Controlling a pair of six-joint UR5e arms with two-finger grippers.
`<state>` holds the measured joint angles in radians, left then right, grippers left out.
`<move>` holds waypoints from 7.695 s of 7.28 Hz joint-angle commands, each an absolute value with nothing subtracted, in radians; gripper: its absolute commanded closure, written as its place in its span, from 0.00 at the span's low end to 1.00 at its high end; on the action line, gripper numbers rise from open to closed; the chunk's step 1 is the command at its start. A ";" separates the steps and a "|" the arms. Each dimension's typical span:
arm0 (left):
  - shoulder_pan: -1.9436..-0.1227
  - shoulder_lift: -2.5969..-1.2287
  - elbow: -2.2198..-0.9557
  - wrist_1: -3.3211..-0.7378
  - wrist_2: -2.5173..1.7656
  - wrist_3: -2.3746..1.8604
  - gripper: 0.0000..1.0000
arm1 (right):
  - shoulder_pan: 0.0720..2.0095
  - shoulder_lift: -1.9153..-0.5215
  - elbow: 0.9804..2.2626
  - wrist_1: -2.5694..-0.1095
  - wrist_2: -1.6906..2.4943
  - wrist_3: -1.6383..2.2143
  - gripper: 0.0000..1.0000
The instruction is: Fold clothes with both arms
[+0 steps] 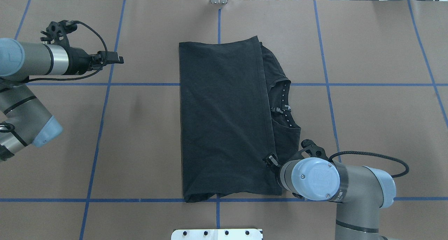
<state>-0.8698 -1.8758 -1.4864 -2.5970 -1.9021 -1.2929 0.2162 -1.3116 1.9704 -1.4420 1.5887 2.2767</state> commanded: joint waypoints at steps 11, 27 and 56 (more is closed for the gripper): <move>-0.871 -1.864 -1.528 -2.595 -1.911 -1.308 0.00 | 0.210 -1.360 2.084 -1.451 1.606 2.273 1.00; -0.152 -1.809 -1.796 -2.448 -1.654 -2.052 0.40 | 0.202 -1.373 2.105 -1.451 1.609 2.270 1.00; -0.773 -2.192 -1.409 -2.437 -1.884 -1.787 1.00 | 0.876 -0.819 1.358 -1.442 2.146 1.844 1.00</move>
